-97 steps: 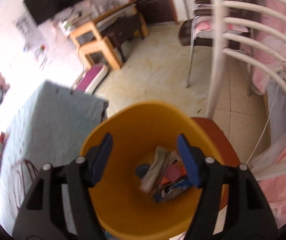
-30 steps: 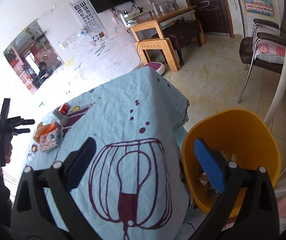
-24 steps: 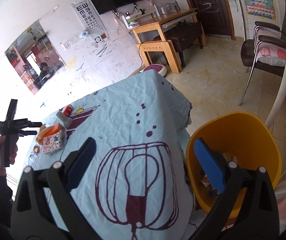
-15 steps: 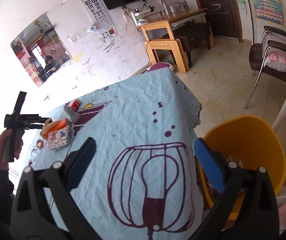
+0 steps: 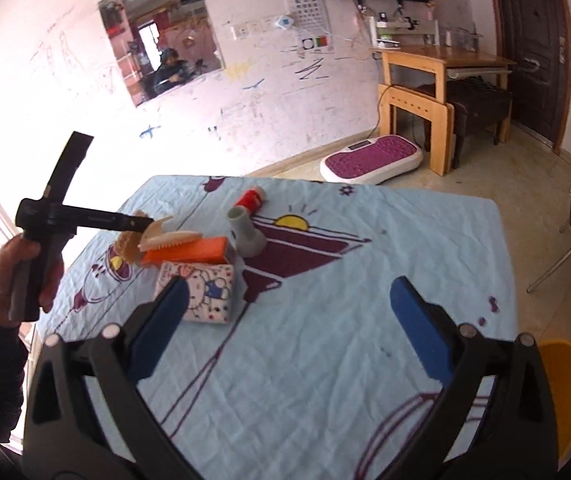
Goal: Collect trash
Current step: 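Grasp the loofah pad with the left tool while the right grasps the grey cup, then drop the grey cup into the orange bin with the right tool while the left holds the loofah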
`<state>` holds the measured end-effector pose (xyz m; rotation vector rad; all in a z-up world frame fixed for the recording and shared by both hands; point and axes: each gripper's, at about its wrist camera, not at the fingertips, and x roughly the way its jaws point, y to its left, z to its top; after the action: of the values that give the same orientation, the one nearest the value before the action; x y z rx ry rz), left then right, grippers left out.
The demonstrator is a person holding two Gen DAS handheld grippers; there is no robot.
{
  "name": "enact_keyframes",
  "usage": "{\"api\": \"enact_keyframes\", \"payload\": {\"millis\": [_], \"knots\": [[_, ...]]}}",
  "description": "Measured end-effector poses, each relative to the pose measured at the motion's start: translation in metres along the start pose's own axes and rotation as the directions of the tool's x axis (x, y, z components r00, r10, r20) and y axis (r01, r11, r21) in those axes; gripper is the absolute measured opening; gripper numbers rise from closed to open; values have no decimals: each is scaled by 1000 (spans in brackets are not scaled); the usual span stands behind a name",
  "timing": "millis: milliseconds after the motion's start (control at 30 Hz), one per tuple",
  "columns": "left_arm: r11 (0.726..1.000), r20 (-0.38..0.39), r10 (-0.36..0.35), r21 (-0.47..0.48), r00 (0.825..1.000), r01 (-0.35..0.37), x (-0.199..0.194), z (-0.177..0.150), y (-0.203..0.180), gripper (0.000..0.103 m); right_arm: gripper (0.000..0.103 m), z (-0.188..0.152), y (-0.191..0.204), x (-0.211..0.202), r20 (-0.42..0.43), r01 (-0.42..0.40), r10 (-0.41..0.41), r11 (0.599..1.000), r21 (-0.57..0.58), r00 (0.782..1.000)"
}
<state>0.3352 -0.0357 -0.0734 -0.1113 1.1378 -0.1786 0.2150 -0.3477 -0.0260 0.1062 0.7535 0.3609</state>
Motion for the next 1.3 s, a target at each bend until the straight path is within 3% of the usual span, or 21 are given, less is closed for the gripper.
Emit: {"api": "enact_keyframes", "payload": {"millis": [133,300,467,500,600,667,833,1033,1300], "knots": [[999,38,-26,-35,999,27,-19,-15,22,34,97,14,26,36,-16,-27,26,997,-72,1000],[996,66,-72,-44,995,75,-29,-30,37,34,97,28,50,69,-12,13,-15,988,-156,1000],[991,80,-128,-39,989,132,-29,-34,41,34,96,42,50,99,-65,71,-81,987,-141,995],[990,82,-132,-37,988,136,-28,-35,40,34,90,43,49,103,-73,87,-98,987,-138,993],[987,88,-154,-33,984,158,-29,-36,41,34,56,43,47,116,-102,134,-149,981,-143,984],[985,91,-165,-32,982,169,-28,-36,41,34,49,41,47,123,-124,144,-163,978,-149,979],[983,89,-180,-31,980,184,-25,-36,42,34,18,35,56,128,-137,134,-159,975,-180,978],[982,88,-180,-42,980,184,-20,-35,42,34,18,32,58,122,-122,137,-160,974,-179,980],[985,118,-162,-32,980,167,-34,-35,35,34,18,39,51,83,-29,127,-132,981,-147,991]]}}
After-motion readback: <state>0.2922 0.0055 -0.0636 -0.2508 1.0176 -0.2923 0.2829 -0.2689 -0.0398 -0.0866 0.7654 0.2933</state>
